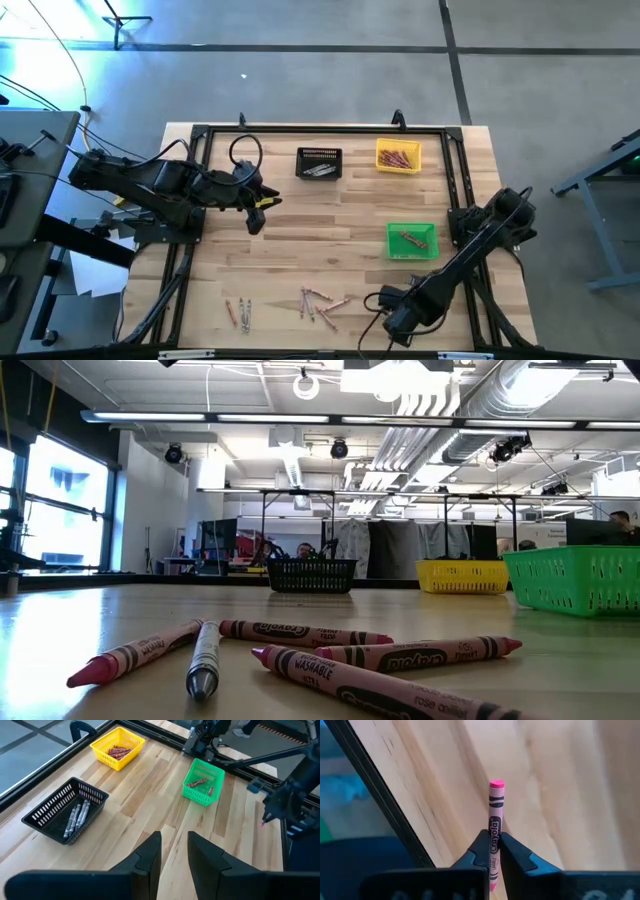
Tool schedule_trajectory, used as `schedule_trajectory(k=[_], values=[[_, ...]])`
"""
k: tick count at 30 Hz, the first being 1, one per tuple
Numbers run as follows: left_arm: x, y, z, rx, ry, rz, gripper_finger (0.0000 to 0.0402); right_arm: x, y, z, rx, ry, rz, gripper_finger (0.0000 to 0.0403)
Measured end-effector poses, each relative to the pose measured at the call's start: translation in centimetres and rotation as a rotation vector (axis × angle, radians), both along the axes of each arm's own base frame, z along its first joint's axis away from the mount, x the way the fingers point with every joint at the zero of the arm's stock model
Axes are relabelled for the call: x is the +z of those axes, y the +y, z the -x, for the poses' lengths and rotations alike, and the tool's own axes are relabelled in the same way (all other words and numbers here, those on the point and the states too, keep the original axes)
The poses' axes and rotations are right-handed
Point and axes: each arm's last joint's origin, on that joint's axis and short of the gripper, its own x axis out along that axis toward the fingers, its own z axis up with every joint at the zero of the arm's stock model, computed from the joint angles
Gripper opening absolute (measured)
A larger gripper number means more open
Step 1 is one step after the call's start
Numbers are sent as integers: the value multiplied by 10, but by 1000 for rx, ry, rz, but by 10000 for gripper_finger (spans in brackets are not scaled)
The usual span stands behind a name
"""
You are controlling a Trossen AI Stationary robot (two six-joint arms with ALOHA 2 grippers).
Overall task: Sort crayons
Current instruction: Put the pink crayon into the green basket
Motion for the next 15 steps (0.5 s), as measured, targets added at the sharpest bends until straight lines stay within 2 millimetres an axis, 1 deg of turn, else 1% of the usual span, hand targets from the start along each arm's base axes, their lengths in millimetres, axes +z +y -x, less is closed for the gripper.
schedule_trajectory(k=[3,6,10,15], values=[[0,0,0,-1,6,-3,81,17,-7,6,-34,-31,17,10],[-1,1,2,-1,24,-7,81,34,-20,13,-88,-59,73,10],[-2,2,7,-4,47,-18,81,57,-45,21,-174,-131,193,10],[3,3,13,-39,37,-71,81,79,-84,20,-262,-225,362,11]])
